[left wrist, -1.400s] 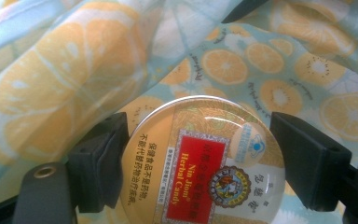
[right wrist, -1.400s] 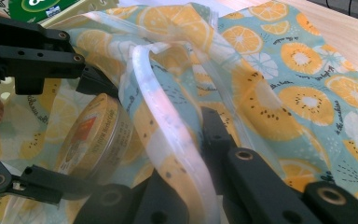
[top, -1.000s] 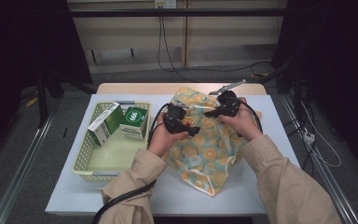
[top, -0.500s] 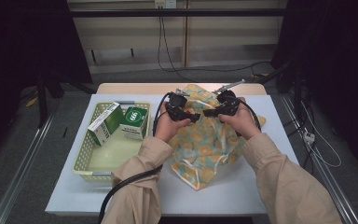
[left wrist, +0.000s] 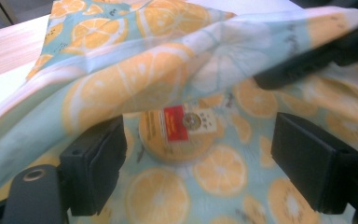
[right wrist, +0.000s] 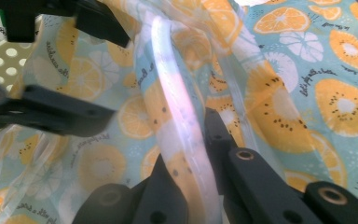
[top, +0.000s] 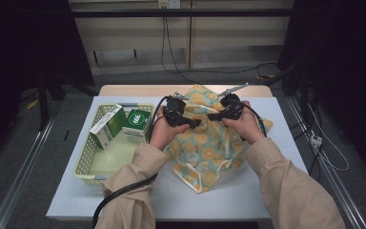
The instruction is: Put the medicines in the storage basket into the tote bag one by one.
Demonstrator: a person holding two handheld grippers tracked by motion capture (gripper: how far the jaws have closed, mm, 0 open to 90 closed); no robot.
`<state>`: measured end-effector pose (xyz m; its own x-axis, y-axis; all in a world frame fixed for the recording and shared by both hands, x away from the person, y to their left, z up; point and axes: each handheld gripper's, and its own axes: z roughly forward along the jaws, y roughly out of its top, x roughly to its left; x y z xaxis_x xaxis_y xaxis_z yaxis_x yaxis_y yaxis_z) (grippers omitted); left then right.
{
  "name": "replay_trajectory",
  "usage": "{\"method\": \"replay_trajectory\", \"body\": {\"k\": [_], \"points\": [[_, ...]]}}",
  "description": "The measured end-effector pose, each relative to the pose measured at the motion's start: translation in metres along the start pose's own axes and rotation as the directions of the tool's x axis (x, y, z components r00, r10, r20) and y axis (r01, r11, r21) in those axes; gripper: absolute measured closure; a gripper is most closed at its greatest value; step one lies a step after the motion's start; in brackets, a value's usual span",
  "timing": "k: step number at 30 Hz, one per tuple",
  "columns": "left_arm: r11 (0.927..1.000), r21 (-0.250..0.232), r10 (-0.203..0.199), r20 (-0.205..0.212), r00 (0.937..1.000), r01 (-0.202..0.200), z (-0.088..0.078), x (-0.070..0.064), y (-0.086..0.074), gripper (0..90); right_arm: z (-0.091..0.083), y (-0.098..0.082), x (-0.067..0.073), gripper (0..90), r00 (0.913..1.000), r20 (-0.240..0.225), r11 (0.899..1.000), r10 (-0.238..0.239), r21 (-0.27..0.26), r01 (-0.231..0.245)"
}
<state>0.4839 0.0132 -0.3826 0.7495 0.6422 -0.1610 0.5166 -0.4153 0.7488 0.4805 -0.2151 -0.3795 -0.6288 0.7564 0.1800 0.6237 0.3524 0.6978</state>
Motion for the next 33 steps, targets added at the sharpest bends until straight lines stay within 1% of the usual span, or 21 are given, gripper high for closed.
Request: {"method": "replay_trajectory", "body": {"k": [4, 5, 6, 10, 11, 13, 16, 17, 21, 22, 23, 24, 29, 31, 32, 33], "points": [[0.9996, 0.016, -0.023, 0.037, 0.999, 0.023, -0.018, 0.002, -0.007, 13.2, 0.0, -0.002, 0.001, 88.6, 1.0, 0.005, 1.0, 0.001, 0.004, -0.001], [0.9998, 0.012, -0.019, 0.04, 0.999, 0.018, -0.024, 0.003, -0.008, 12.5, 0.0, -0.003, 0.0, 88.6, 1.0, 0.009, 1.0, 0.001, 0.011, -0.001], [0.9999, 0.011, -0.009, 0.039, 0.9992, 0.008, -0.029, 0.004, -0.01, 12.5, 0.001, -0.004, 0.0, 88.5, 0.9999, 0.013, 1.0, 0.002, 0.015, -0.002], [1.0, 0.007, 0.005, 0.027, 0.9996, -0.005, -0.051, 0.009, -0.014, 11.0, 0.0, -0.006, -0.003, 88.6, 0.9997, 0.023, 1.0, 0.006, 0.02, -0.006], [0.9999, 0.007, 0.015, 0.023, 0.9996, -0.015, -0.057, 0.011, -0.015, 10.9, 0.0, -0.006, -0.003, 88.6, 0.9997, 0.024, 1.0, 0.004, 0.02, -0.005], [0.9997, 0.004, 0.025, 0.011, 0.9996, -0.025, -0.067, 0.016, -0.017, 10.7, 0.001, -0.007, -0.003, 88.6, 0.9996, 0.027, 1.0, 0.005, 0.02, -0.005], [0.9995, 0.002, 0.032, -0.03, 0.999, -0.032, -0.08, 0.025, -0.021, 10.3, 0.003, -0.006, -0.001, 88.5, 0.9996, 0.027, 1.0, 0.001, 0.023, -0.002], [0.9995, 0.003, 0.031, -0.038, 0.9988, -0.031, -0.085, 0.029, -0.023, 10.4, 0.003, -0.006, 0.0, 88.5, 0.9996, 0.028, 1.0, -0.001, 0.026, 0.001], [0.9999, -0.01, -0.002, -0.076, 0.9971, 0.001, -0.099, 0.045, -0.031, 10.3, 0.004, -0.007, 0.001, 88.5, 0.9995, 0.03, 1.0, -0.006, 0.027, 0.005], [1.0, -0.008, 0.001, -0.094, 0.9956, -0.002, -0.102, 0.05, -0.033, 10.3, 0.004, -0.007, 0.002, 88.5, 0.9995, 0.031, 1.0, -0.007, 0.027, 0.006], [0.9999, -0.01, -0.007, -0.104, 0.9945, 0.006, -0.104, 0.053, -0.035, 10.2, 0.003, -0.007, 0.002, 88.5, 0.9995, 0.03, 1.0, -0.005, 0.026, 0.004], [1.0, -0.002, -0.004, -0.109, 0.994, 0.004, -0.107, 0.057, -0.037, 9.9, 0.003, -0.007, 0.002, 88.5, 0.9995, 0.031, 1.0, -0.004, 0.025, 0.003], [0.9995, 0.005, -0.031, -0.148, 0.9884, 0.033, -0.114, 0.073, -0.048, 9.9, 0.003, -0.008, 0.001, 88.5, 0.9994, 0.033, 1.0, -0.007, 0.025, 0.006], [0.9992, 0.011, -0.037, -0.17, 0.9848, 0.039, -0.114, 0.079, -0.052, 9.9, 0.004, -0.008, 0.001, 88.5, 0.9995, 0.032, 1.0, -0.006, 0.024, 0.005], [0.9983, 0.001, -0.057, -0.178, 0.9824, 0.059, -0.114, 0.081, -0.054, 9.9, 0.004, -0.008, 0.001, 88.5, 0.9995, 0.032, 1.0, -0.005, 0.022, 0.004], [0.9982, 0.005, -0.058, -0.193, 0.9795, 0.06, -0.115, 0.084, -0.056, 9.9, 0.004, -0.007, 0.001, 88.5, 0.9995, 0.032, 1.0, -0.005, 0.02, 0.004]]}}
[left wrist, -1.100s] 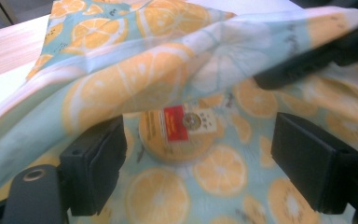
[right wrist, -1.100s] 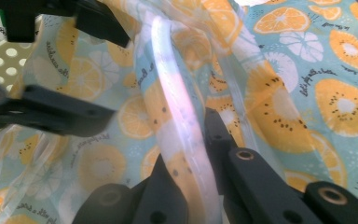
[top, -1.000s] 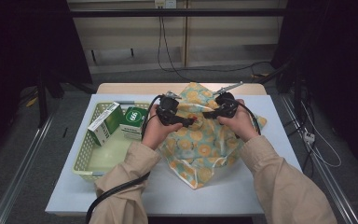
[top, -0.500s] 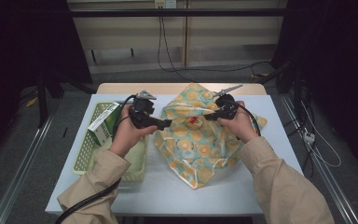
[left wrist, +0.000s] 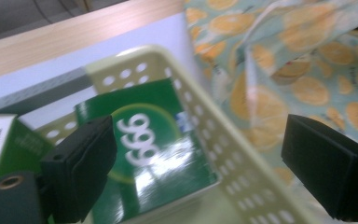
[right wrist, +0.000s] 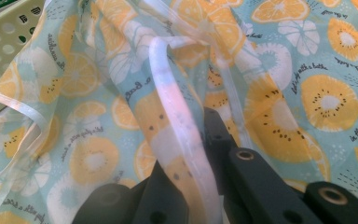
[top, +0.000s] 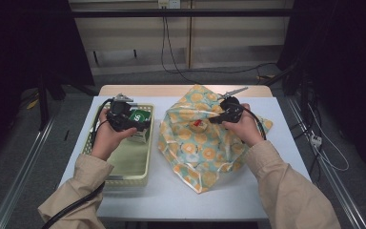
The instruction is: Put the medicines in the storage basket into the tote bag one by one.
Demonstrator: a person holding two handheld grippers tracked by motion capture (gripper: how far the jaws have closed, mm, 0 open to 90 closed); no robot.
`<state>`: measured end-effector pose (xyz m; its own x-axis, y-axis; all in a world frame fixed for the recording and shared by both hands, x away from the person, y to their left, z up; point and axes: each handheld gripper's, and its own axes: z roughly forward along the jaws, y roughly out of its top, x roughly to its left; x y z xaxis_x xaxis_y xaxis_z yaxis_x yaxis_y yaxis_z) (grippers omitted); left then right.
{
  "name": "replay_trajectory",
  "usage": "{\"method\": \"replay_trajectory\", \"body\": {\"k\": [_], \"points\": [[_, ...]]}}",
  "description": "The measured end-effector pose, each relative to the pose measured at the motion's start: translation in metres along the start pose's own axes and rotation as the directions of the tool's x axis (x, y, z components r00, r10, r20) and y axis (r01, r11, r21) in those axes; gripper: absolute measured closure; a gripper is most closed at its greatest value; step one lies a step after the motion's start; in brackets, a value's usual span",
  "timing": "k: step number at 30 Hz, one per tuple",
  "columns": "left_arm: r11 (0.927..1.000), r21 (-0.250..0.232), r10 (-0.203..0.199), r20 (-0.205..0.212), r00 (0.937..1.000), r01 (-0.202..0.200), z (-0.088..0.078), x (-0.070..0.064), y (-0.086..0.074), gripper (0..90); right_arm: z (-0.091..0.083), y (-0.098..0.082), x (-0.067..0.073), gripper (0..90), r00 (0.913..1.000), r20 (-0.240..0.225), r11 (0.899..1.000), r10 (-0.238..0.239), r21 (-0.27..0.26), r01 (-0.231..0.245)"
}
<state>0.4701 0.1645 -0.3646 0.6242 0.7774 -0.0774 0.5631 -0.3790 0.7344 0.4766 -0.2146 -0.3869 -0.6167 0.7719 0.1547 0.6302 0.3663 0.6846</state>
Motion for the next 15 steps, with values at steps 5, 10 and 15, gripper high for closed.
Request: {"method": "replay_trajectory", "body": {"k": [5, 10, 15], "points": [[0.9996, 0.018, -0.021, -0.039, 0.999, 0.022, 0.003, 0.012, -0.008, 9.5, -0.001, 0.0, 0.0, 88.5, 1.0, -0.006, 1.0, -0.003, 0.0, 0.003], [0.9992, 0.024, -0.03, -0.049, 0.9983, 0.031, 0.008, 0.015, -0.011, 8.9, -0.002, 0.0, -0.002, 88.6, 1.0, -0.007, 1.0, -0.001, -0.006, 0.001], [0.9993, 0.033, -0.016, -0.056, 0.9983, 0.018, 0.015, 0.013, -0.009, 7.0, -0.001, -0.001, -0.002, 88.6, 0.9999, -0.013, 1.0, 0.001, 0.001, -0.001]]}}
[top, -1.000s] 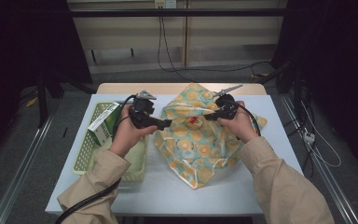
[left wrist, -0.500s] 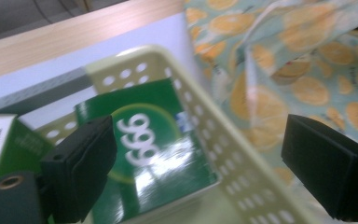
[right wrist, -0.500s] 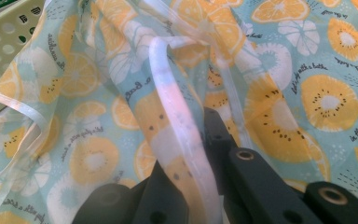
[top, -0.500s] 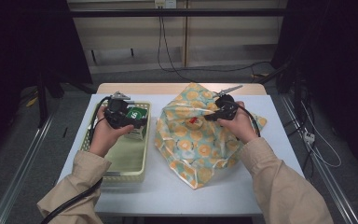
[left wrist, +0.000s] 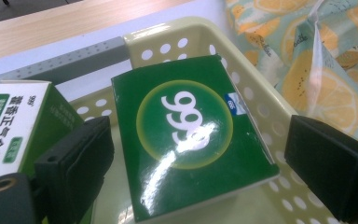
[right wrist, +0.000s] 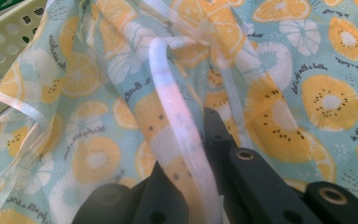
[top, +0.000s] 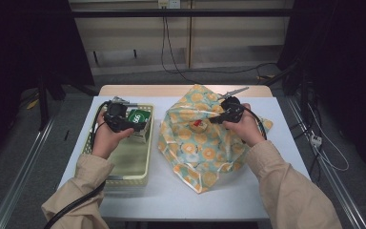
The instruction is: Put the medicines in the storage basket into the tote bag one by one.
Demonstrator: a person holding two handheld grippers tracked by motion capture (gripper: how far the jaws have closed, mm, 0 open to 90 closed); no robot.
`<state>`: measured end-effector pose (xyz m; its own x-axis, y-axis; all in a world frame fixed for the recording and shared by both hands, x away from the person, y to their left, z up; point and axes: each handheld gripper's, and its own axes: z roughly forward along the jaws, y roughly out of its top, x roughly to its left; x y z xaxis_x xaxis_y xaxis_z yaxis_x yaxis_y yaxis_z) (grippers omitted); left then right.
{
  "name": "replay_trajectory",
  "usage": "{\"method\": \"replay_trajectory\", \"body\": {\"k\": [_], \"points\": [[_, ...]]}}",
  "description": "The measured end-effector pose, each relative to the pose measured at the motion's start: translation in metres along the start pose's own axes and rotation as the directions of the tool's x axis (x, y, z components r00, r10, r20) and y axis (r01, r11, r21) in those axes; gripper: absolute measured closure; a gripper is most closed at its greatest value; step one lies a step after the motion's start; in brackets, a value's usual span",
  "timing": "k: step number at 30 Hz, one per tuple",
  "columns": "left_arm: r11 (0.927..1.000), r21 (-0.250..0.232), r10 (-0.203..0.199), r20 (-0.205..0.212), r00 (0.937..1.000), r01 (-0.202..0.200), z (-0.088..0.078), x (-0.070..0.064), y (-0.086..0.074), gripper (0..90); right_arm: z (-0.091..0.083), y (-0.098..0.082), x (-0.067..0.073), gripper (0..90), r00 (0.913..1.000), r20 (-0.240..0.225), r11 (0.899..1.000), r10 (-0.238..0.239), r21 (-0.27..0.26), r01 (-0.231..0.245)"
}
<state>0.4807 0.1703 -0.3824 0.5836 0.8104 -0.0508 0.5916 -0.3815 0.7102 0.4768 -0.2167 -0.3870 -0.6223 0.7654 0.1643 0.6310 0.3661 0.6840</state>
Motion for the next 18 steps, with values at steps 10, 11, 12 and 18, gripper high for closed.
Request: {"method": "replay_trajectory", "body": {"k": [10, 11, 12, 18], "points": [[0.9986, 0.05, -0.017, -0.024, 0.9996, 0.019, 0.018, 0.001, -0.004, 4.1, 0.003, 0.0, 0.0, 88.6, 1.0, -0.002, 1.0, -0.003, 0.004, 0.003], [0.9981, 0.059, -0.018, -0.021, 0.9996, 0.019, 0.02, 0.001, -0.005, 3.6, 0.003, 0.0, 0.0, 88.5, 1.0, -0.002, 1.0, -0.002, 0.001, 0.002], [0.9979, 0.06, -0.023, -0.024, 0.9995, 0.024, 0.022, 0.001, -0.005, 3.4, 0.002, 0.0, -0.001, 88.6, 1.0, -0.002, 1.0, 0.0, 0.001, 0.0], [0.996, 0.082, -0.032, -0.027, 0.9991, 0.034, 0.029, 0.0, -0.007, 3.8, 0.001, 0.0, -0.002, 88.6, 1.0, 0.0, 1.0, 0.003, -0.002, -0.003]]}}
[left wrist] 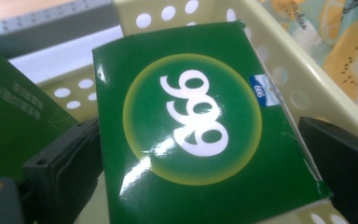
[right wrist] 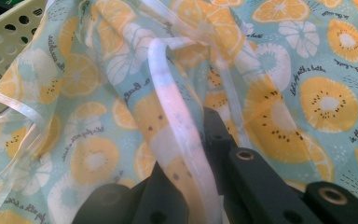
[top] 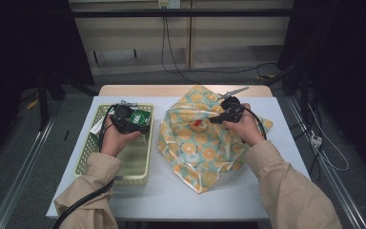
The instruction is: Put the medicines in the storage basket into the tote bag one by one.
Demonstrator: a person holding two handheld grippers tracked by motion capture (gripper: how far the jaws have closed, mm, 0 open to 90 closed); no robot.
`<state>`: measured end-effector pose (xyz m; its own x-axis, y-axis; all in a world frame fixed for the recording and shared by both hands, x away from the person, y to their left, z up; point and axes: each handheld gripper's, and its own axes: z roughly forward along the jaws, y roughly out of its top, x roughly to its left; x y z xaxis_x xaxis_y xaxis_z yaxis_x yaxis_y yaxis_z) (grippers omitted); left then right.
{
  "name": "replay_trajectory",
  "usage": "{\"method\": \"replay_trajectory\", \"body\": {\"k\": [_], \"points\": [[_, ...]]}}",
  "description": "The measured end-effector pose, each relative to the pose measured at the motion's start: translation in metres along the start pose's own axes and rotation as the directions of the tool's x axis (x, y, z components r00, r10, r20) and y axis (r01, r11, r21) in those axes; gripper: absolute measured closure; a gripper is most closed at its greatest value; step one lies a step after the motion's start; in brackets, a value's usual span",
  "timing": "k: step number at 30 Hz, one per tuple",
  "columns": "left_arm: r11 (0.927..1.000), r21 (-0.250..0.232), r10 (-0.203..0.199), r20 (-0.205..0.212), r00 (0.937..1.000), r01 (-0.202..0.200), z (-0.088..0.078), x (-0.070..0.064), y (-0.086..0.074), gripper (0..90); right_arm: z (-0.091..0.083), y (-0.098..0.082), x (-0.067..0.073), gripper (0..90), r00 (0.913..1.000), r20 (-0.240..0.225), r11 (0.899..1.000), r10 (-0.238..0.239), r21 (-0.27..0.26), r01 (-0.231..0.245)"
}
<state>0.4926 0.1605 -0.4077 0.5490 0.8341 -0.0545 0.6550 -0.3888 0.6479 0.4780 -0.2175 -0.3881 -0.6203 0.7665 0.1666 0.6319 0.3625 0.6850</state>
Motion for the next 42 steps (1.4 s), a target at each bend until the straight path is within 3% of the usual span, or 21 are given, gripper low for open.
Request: {"method": "replay_trajectory", "body": {"k": [2, 3, 5, 8, 11, 14, 26, 28, 35, 42], "points": [[0.9999, 0.002, -0.014, -0.003, 0.9999, 0.014, -0.001, -0.001, 0.0, 5.6, -0.001, 0.0, 0.0, 88.6, 1.0, 0.001, 1.0, 0.0, -0.002, 0.0], [1.0, 0.007, 0.004, -0.018, 0.9998, -0.004, -0.003, -0.001, 0.0, 7.0, -0.001, 0.0, -0.001, 88.6, 1.0, 0.003, 1.0, -0.002, -0.003, 0.002], [1.0, 0.006, -0.001, -0.034, 0.9994, 0.002, -0.007, 0.001, 0.0, 11.9, -0.002, 0.001, -0.001, 88.6, 1.0, 0.005, 1.0, 0.0, -0.006, 0.0], [0.9996, -0.001, -0.027, -0.019, 0.9995, 0.027, -0.012, 0.008, -0.003, 16.1, -0.002, 0.001, -0.001, 88.6, 1.0, 0.008, 1.0, -0.001, -0.014, 0.001], [0.9998, 0.005, -0.019, -0.053, 0.9984, 0.02, -0.018, 0.013, -0.006, 16.6, -0.002, 0.001, -0.001, 88.6, 1.0, 0.009, 1.0, -0.001, -0.016, 0.002], [0.9993, -0.003, -0.036, -0.029, 0.9989, 0.036, -0.027, 0.017, -0.007, 16.8, -0.002, 0.001, 0.0, 88.5, 0.9999, 0.011, 1.0, 0.0, -0.014, 0.0], [0.9976, -0.067, -0.017, 0.028, 0.9995, 0.019, -0.078, 0.015, 0.012, 17.1, -0.003, 0.002, 0.001, 88.6, 0.9999, 0.011, 1.0, -0.002, -0.021, 0.002], [0.9957, -0.09, -0.019, 0.05, 0.9986, 0.023, -0.083, 0.011, 0.016, 17.1, -0.003, 0.002, 0.001, 88.6, 0.9999, 0.014, 1.0, -0.001, -0.019, 0.002], [0.9894, -0.138, 0.062, 0.103, 0.9928, -0.047, -0.096, -0.02, 0.036, 17.0, 0.0, 0.003, 0.003, 88.6, 1.0, 0.007, 1.0, -0.005, -0.015, 0.005], [0.9786, -0.156, 0.161, 0.176, 0.9711, -0.134, -0.09, -0.063, 0.049, 17.0, -0.002, 0.005, 0.002, 88.7, 1.0, 0.009, 1.0, -0.003, -0.018, 0.003]]}}
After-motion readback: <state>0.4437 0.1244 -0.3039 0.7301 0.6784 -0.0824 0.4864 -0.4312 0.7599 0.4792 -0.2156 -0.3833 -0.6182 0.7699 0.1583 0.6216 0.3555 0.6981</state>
